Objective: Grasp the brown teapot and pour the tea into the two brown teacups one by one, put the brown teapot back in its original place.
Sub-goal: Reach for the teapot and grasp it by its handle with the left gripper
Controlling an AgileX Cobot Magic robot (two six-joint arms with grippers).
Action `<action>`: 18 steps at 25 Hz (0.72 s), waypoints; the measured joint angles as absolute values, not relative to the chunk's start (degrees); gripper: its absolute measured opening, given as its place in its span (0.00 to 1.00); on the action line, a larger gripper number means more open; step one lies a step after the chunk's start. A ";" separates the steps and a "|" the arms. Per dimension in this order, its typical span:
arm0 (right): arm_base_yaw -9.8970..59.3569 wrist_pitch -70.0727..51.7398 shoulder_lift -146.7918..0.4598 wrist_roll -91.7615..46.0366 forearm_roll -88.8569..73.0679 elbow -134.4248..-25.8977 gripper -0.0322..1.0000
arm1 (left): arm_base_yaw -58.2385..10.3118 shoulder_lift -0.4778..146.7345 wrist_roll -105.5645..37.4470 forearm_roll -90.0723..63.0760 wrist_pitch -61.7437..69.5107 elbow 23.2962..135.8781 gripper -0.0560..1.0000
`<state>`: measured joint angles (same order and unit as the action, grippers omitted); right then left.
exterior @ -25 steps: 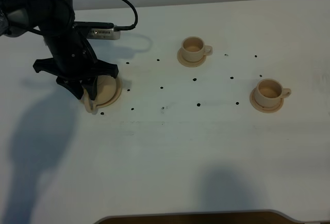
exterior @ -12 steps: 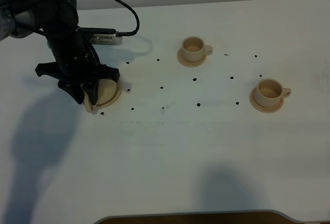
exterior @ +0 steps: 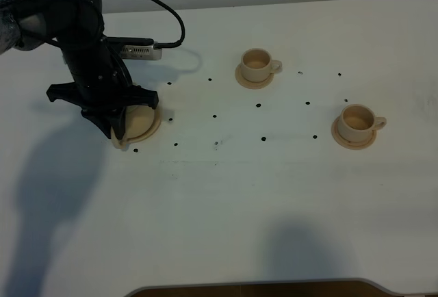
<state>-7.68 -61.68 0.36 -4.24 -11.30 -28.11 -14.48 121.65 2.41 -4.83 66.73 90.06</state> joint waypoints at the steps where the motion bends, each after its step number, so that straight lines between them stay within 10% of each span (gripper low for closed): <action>1: -7.68 -61.68 0.36 -4.24 -11.30 -28.11 0.46 | -14.48 121.65 2.41 -4.83 66.66 90.06 0.18; 18: -7.68 -61.68 0.36 -4.24 -11.30 -28.11 0.46 | -14.48 120.92 -1.21 -4.47 67.40 91.50 0.18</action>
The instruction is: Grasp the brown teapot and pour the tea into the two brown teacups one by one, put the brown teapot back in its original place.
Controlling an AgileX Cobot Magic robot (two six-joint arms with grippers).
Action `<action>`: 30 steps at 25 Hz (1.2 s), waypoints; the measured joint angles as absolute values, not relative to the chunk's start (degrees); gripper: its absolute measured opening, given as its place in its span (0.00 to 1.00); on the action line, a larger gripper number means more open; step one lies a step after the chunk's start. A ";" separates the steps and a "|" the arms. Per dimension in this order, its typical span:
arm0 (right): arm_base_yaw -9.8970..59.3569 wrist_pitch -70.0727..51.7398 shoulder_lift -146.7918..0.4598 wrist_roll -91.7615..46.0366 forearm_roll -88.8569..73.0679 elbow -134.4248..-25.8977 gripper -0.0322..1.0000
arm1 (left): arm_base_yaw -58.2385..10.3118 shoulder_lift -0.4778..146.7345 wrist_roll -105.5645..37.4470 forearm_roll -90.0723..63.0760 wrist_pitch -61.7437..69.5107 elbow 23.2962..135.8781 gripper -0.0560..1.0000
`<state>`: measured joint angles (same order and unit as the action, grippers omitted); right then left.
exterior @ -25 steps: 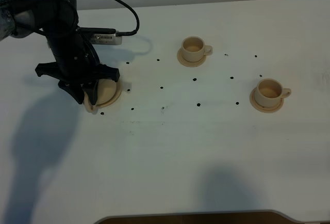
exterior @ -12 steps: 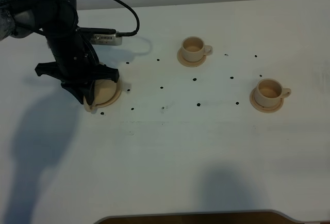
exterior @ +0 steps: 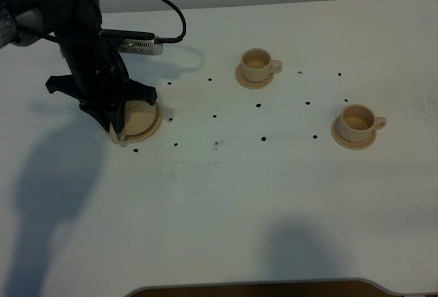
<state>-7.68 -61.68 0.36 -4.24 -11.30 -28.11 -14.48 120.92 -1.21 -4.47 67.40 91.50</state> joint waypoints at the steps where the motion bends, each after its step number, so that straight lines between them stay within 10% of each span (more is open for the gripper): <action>1: -7.68 -61.68 0.36 -4.24 -11.30 -28.11 0.46 | -14.48 120.93 -1.43 -4.47 67.40 91.57 0.18; 30: -7.68 -61.68 0.36 -4.24 -12.41 -28.11 0.46 | -26.28 115.49 -29.95 -6.88 51.07 96.89 0.18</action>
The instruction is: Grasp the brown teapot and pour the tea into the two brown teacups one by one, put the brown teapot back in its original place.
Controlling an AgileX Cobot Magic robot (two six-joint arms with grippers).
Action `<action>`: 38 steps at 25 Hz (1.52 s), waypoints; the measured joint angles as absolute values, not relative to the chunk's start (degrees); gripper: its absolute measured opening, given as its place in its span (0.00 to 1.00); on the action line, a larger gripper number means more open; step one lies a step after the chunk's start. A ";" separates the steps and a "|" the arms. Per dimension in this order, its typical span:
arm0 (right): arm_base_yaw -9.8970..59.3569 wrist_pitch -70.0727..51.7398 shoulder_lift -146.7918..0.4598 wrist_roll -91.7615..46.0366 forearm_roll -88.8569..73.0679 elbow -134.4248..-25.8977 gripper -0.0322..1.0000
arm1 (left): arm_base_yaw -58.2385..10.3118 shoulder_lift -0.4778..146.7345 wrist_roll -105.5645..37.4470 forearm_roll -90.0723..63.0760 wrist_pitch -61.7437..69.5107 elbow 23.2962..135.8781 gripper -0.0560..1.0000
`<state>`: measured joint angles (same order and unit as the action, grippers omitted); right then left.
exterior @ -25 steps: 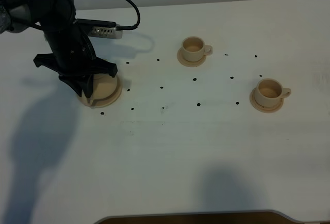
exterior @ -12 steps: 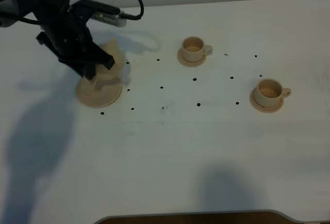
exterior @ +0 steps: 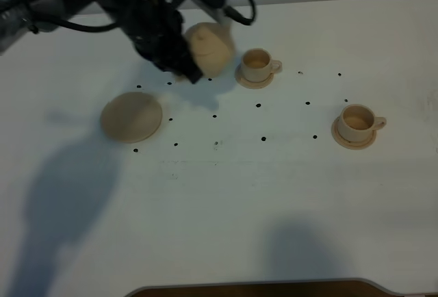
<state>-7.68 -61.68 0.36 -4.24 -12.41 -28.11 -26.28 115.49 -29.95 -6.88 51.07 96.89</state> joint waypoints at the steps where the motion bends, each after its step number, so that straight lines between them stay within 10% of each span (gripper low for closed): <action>1: -7.68 -61.68 0.36 -4.24 -12.83 -28.11 0.46 | -27.47 115.49 -30.08 -7.02 49.79 96.89 0.18; 38: -7.68 -61.57 0.36 -4.24 -15.46 -28.11 0.46 | -48.06 131.12 -38.89 18.53 40.36 110.69 0.18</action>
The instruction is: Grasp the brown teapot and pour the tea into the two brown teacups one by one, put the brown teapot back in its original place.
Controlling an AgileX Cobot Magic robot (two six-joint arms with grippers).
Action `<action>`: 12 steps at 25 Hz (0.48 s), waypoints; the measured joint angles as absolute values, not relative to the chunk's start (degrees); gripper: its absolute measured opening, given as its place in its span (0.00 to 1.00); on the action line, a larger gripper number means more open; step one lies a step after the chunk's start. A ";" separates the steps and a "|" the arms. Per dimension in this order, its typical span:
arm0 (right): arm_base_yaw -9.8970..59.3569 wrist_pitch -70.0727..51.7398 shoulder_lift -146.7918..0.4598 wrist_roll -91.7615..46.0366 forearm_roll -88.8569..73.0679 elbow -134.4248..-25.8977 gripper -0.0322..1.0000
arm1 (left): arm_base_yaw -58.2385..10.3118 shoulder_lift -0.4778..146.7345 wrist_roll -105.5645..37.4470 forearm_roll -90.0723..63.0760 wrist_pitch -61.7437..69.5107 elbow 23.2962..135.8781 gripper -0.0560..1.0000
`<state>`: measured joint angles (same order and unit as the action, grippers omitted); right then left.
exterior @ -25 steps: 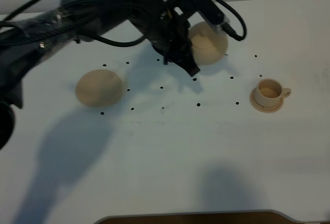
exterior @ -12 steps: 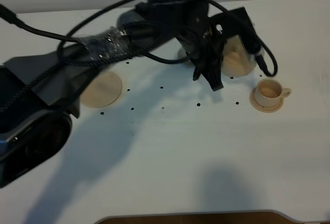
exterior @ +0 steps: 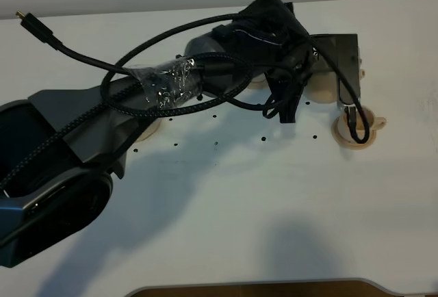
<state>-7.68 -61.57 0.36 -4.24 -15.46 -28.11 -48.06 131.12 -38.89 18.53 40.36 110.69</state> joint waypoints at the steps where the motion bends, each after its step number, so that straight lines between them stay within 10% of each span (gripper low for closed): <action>1: -7.68 -61.57 0.36 -4.24 -15.46 -28.11 0.46 | -48.14 131.27 -39.00 19.21 40.36 110.69 0.18; 12: -7.68 -61.57 0.36 -4.24 -15.47 -28.11 0.46 | -50.47 134.04 -39.57 28.80 41.11 110.69 0.18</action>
<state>-7.68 -61.57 0.36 -4.24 -15.47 -28.11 -50.47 134.04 -39.57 28.80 41.11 110.69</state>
